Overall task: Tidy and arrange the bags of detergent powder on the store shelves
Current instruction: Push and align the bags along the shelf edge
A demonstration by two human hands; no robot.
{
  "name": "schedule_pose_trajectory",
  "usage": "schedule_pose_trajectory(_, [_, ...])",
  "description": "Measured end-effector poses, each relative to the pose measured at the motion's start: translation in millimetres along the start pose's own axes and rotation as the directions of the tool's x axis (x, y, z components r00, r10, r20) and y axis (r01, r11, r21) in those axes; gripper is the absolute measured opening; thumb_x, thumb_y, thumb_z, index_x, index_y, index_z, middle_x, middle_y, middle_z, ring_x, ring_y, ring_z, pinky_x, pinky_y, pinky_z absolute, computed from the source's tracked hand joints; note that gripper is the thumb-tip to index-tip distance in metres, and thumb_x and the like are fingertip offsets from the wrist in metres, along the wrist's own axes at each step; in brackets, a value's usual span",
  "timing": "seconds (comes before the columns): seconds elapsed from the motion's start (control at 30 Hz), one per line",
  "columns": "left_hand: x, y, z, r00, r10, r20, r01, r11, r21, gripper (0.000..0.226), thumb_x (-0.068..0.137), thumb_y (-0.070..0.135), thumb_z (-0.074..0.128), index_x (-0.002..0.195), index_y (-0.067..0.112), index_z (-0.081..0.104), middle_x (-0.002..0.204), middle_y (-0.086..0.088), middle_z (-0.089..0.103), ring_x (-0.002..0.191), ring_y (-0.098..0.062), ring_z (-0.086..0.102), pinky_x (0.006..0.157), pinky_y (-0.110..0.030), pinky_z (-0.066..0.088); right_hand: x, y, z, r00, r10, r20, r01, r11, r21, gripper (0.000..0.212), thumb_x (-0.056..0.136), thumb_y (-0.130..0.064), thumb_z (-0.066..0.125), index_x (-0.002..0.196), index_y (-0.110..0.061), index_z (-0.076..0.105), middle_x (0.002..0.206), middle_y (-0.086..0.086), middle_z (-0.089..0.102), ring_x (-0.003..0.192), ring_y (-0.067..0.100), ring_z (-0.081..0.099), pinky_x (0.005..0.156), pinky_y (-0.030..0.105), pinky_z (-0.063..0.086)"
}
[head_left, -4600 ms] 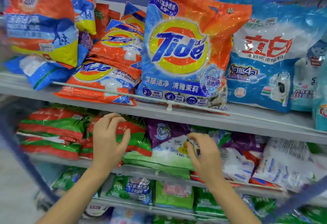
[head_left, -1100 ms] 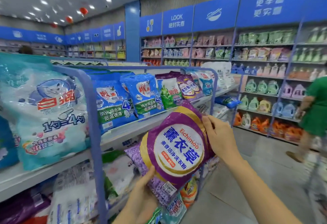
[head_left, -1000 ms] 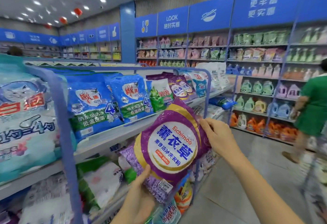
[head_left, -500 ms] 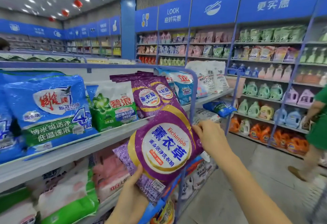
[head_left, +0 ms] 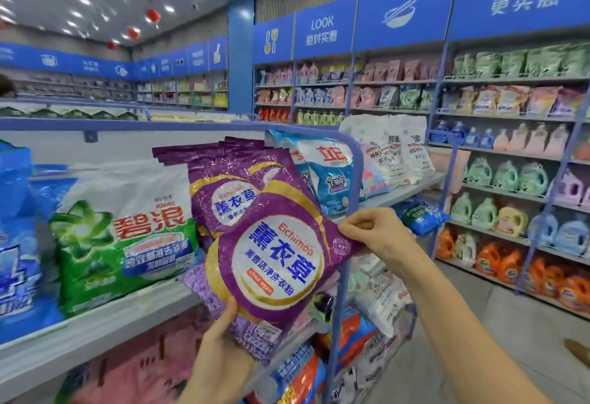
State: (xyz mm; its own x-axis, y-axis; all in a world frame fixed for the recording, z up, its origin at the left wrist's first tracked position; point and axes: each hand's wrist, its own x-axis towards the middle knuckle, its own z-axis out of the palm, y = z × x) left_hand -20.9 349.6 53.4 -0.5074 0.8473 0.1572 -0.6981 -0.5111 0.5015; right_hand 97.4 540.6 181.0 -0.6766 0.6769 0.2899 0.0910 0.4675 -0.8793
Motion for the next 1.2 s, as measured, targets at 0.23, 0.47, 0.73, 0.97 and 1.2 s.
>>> schedule_pose_trajectory(0.23, [73, -12, -7, 0.997, 0.072, 0.034, -0.071, 0.997, -0.008, 0.078, 0.041, 0.019, 0.096, 0.113, 0.005, 0.068, 0.131, -0.021, 0.056, 0.110, -0.037, 0.061, 0.076, -0.050, 0.055, 84, 16, -9, 0.997, -0.074, 0.022, 0.067, 0.970, 0.232, 0.012, 0.085, -0.009, 0.066, 0.073, -0.012, 0.066, 0.060, -0.003, 0.067, 0.055, 0.007, 0.060, 0.054, 0.022, 0.051])
schedule_pose_trajectory(0.47, [127, -29, 5, 0.979, 0.199, -0.043, -0.199, 0.980, 0.020, 0.077, 0.060, 0.023, 0.090, 0.125, -0.001, 0.056, 0.144, -0.022, 0.038, 0.123, -0.043, 0.047, 0.089, -0.053, 0.050, 170, 32, -43, 0.891, -0.233, 0.390, 0.309, 0.940, -0.145, 0.018, 0.087, -0.010, 0.064, 0.070, -0.015, 0.065, 0.062, -0.001, 0.066, 0.059, 0.010, 0.059, 0.062, 0.027, 0.049])
schedule_pose_trajectory(0.73, [180, -66, -11, 0.837, 0.521, -0.164, -0.489, 0.849, 0.203, 0.051, 0.105, 0.032, 0.021, 0.146, 0.012, -0.001, 0.151, -0.016, -0.013, 0.141, -0.035, -0.008, 0.116, -0.051, -0.008, 246, 45, -40, 0.799, -0.490, 0.348, 0.584, 0.772, -0.253, 0.025, 0.097, -0.015, 0.047, 0.073, -0.011, 0.049, 0.064, -0.003, 0.047, 0.060, 0.013, 0.041, 0.061, 0.032, 0.027])
schedule_pose_trajectory(0.97, [220, -92, 26, 0.834, 0.373, -0.406, -0.296, 0.924, 0.242, 0.090, 0.054, 0.042, 0.086, 0.124, -0.002, 0.053, 0.124, -0.021, 0.058, 0.122, -0.037, 0.051, 0.092, -0.042, 0.050, 269, 6, -21, 0.655, -0.755, 0.036, 0.752, 0.646, -0.132, 0.016, 0.100, -0.018, 0.040, 0.086, -0.014, 0.044, 0.062, -0.012, 0.041, 0.055, 0.004, 0.037, 0.053, 0.029, 0.015])
schedule_pose_trajectory(1.2, [206, -90, 54, 0.840, 0.375, -0.392, -0.019, 0.742, 0.670, 0.046, 0.081, 0.039, 0.054, 0.101, 0.000, 0.067, 0.098, -0.020, 0.071, 0.086, -0.028, 0.070, 0.070, -0.030, 0.057, 308, -12, -5, 0.547, -0.837, 0.027, 0.836, 0.544, -0.063, 0.017, 0.099, -0.015, 0.042, 0.090, -0.005, 0.052, 0.072, 0.006, 0.055, 0.066, 0.024, 0.049, 0.058, 0.034, 0.033])
